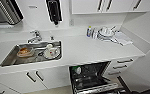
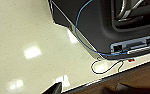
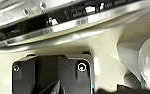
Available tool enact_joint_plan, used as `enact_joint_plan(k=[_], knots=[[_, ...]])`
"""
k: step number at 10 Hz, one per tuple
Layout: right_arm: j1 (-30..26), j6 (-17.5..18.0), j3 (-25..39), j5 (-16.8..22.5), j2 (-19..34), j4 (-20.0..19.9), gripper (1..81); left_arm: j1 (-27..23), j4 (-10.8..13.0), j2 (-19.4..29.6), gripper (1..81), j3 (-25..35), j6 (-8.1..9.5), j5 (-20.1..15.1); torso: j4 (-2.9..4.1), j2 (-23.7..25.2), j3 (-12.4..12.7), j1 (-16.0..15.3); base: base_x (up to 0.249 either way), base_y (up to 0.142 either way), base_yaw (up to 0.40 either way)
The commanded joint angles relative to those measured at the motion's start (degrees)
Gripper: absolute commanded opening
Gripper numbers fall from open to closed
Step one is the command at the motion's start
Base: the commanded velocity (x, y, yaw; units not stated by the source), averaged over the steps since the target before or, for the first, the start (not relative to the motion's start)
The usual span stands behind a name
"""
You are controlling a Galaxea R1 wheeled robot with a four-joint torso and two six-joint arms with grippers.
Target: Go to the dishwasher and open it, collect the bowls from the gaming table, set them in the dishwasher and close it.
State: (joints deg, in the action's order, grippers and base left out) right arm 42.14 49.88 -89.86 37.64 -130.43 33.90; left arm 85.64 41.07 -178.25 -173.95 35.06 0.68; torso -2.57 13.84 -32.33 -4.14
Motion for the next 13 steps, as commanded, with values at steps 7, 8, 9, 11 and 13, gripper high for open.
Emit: enact_joint_plan(k=[7, 8, 9, 11, 13], knots=[[30.8, -5.7, -19.9, -22.9, -2.6, 4.8, 81.1, -1.7, -26.0, 3.0, 81.1, 7.0, -21.61, -1.4, 0.0, 0.0, 0.0, 0.0, 0.0, 0.0, 0.0], [33.0, -6.1, -21.8, -25.3, -4.2, 4.8, 81.1, -1.9, -26.1, 3.3, 81.1, 7.0, -21.52, -1.3, 0.0, 0.0, 0.0, 0.0, 0.0, 0.0, 0.0], [34.9, -6.7, -24.7, -27.5, -6.5, 4.8, 81.1, -2.1, -26.1, 3.6, 81.1, 7.0, -21.52, -1.3, 0.0, 0.0, 0.0, 0.0, 0.0, 0.0, 0.0], [37.5, -8.3, -29.0, -29.6, -10.1, 4.6, 81.1, -2.4, -26.0, 3.6, 81.1, 7.2, -21.61, -1.2, 0.0, 0.0, 0.0, 0.0, 0.0, 0.0, 0.0], [39.3, -9.0, -33.3, -29.6, -13.9, 4.9, 81.1, -2.5, -26.0, 3.8, 81.1, 7.2, -21.52, -1.2, 0.0, 5.8, 0.0, -3.7, 0.0, 0.0, 0.0]])
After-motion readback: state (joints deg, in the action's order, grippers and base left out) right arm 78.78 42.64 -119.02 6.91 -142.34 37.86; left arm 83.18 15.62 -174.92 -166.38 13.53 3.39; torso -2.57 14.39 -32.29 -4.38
